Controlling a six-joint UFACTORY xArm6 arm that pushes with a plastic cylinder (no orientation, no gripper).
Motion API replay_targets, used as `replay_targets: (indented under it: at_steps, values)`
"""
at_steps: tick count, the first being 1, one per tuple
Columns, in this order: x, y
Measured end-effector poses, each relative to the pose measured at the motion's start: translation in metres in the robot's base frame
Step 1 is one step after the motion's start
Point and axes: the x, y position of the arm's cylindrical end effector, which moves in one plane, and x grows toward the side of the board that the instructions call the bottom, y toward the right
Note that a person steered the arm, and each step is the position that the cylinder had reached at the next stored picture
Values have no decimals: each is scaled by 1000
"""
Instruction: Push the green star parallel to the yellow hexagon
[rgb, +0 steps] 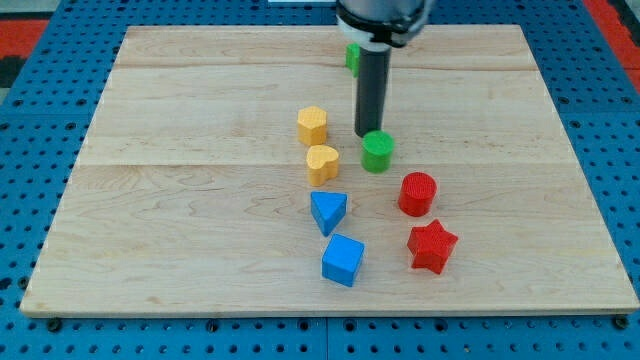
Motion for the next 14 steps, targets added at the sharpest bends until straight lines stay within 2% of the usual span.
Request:
replay_targets:
  at_steps: [1,3,5,6,7,9,10,11,12,13,14]
  values:
    - [6,10]
    - [-106,15]
    - [-175,79]
    - [-182,-9]
    - [-182,-22]
    - [-97,10]
    - [-126,3]
    - [-122,-24]
    - [-87,-5]
    - [-70,9]
    - [-79,-11]
